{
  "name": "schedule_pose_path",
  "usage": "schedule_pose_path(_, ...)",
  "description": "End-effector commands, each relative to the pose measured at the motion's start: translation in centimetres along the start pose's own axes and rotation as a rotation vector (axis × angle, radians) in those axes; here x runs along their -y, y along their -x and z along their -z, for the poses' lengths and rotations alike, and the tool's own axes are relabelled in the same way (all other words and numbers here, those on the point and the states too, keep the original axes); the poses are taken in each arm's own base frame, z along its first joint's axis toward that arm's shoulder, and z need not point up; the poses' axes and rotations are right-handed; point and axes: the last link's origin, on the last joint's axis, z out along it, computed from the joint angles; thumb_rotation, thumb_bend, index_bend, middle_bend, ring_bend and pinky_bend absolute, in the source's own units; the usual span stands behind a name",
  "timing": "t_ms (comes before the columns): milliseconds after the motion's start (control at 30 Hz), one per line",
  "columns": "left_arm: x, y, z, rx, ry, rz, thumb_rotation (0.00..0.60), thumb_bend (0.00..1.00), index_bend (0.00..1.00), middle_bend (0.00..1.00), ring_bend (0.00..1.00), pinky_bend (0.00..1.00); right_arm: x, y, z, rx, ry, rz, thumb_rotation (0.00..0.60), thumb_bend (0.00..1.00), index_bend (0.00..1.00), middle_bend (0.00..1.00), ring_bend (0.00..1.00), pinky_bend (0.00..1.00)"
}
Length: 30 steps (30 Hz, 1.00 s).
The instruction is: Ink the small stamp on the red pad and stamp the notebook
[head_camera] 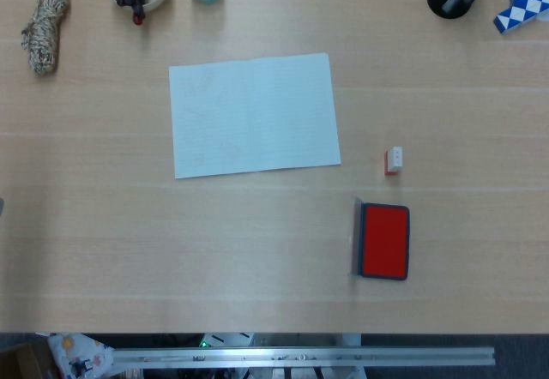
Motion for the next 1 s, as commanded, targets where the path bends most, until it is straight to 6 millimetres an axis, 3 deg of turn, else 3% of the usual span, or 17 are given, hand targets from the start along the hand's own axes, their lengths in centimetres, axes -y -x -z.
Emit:
schedule_pose_path(33,0.0,0.0,0.0,0.002,0.0,-0.001,0.6,0.19,0.18,0.15,0.21,0.17,0.0,0.0,0.0,0.001,0.0,-0.001,0.6,0.19,0.42,0.41,0.35,0.33)
schedule_pose_path(233,-0.1,-0.2,0.2,-0.008,0.008,0.002,0.6,0.19,0.18,0.14,0.21,0.17,0.3,0.0,-0.4,0.006,-0.028,-0.004,0.6,0.19,0.42,0.41,0.36,0.33)
schedule_pose_path(400,0.0,-0.3,0.3,-0.008,0.006,0.006,0.6,0.19,0.18,0.14,0.21,0.17,1.5,-0.5,-2.6,0.027,-0.121,0.018,0.6,0.19,0.42,0.41,0.36,0.33)
schedule_pose_path(600,0.0,-0.4,0.4,-0.009,0.012,0.007,0.6,0.19,0.18,0.14,0.21,0.17,4.7,0.1,-6.4,0.096,-0.289,0.069,0.6,0.19,0.42,0.41,0.36,0.33)
schedule_pose_path(767,0.1,-0.6,0.6,-0.01,0.006,0.015,0.6,0.19,0.18,0.14,0.21,0.17,8.1,2.2,-9.4,0.189,-0.41,0.113,0.6,0.19,0.44,0.41,0.33,0.33)
schedule_pose_path(1000,0.6,-0.9,1.2,-0.017,-0.01,0.026,0.6,0.19,0.18,0.14,0.21,0.17,12.5,5.3,-11.7,0.253,-0.547,0.157,0.6,0.19,0.44,0.4,0.27,0.33)
